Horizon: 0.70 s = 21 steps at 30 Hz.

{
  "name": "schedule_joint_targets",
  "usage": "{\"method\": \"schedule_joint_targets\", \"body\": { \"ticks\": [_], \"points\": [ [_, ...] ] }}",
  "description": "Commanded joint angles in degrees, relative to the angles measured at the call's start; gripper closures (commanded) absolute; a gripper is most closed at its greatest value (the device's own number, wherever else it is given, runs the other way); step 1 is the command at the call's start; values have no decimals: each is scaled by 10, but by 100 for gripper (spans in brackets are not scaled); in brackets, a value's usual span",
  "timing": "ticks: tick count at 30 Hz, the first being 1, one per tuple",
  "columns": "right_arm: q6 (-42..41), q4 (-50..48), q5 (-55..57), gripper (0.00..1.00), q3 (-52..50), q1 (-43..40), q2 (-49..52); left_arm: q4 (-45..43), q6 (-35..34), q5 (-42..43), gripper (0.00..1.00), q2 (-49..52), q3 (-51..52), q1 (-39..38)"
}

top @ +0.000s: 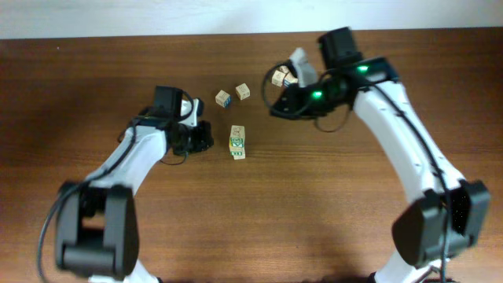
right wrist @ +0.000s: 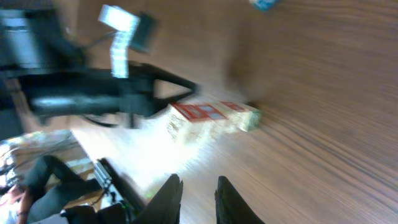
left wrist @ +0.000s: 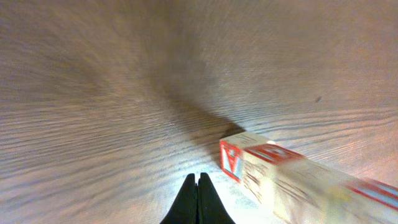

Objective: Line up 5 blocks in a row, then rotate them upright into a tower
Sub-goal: 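Open both grippers and pull them away from the standing column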

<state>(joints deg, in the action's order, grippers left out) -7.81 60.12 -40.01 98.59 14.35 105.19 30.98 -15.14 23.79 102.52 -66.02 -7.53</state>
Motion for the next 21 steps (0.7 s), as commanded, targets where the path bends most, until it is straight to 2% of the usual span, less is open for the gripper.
{"method": "schedule_joint_targets", "body": {
  "ticks": [1,4,7,12,14,15,16,17,21],
  "points": [
    [46,36,61,78,15,-35,-93,28,16,-110,100,-113,-17,1],
    [46,66,143,73,15,-47,-151,66,16,-190,100,-191,-17,1],
    [40,98,233,64,15,-47,-210,95,16,-248,100,-257,-16,1],
    [-2,155,331,62,13,-47,-284,124,15,-282,100,-327,-16,1],
    [-7,180,347,57,12,-47,-299,134,15,-281,93,-335,-16,1],
    [-7,195,353,55,12,-47,-303,139,15,-281,72,-336,-16,1],
    [-11,208,360,53,12,-47,-306,146,15,-281,31,-335,-16,1],
    [-11,219,362,51,12,-47,-306,148,15,-281,1,-333,-16,1],
    [-11,256,362,42,12,-47,-306,148,15,-262,1,-330,-16,1]
  ]
}}
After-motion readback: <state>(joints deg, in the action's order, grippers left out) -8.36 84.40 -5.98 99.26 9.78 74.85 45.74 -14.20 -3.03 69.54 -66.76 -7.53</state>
